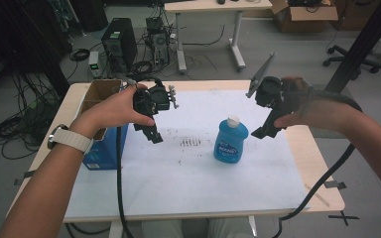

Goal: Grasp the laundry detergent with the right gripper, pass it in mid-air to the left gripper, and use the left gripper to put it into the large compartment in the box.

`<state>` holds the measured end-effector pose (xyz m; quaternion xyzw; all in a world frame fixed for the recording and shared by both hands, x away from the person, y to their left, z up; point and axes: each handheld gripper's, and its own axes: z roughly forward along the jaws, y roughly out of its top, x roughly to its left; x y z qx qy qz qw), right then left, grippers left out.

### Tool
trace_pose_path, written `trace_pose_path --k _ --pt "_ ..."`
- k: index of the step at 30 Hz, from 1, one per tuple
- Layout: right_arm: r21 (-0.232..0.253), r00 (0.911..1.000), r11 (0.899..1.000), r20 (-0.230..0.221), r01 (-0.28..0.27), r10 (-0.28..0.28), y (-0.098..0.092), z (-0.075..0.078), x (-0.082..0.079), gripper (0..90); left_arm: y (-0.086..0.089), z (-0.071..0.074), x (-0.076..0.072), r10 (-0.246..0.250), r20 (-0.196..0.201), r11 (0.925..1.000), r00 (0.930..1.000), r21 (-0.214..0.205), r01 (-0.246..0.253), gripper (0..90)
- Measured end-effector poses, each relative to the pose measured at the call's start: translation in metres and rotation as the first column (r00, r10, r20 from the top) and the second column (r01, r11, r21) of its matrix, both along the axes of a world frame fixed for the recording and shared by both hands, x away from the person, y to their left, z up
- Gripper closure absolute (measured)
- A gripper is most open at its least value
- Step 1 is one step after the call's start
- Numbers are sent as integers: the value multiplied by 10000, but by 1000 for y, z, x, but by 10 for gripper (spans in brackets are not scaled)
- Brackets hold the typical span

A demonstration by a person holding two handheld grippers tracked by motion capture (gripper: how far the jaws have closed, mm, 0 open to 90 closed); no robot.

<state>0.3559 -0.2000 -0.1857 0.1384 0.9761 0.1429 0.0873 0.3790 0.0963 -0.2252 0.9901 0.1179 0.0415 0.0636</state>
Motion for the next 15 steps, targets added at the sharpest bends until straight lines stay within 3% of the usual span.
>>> trace_pose_path --k 15 --pt "720 9980 9954 -175 625 -614 -22 -18 2 43 2 1 -1 11 163 10000 9999 -92 -10 75"
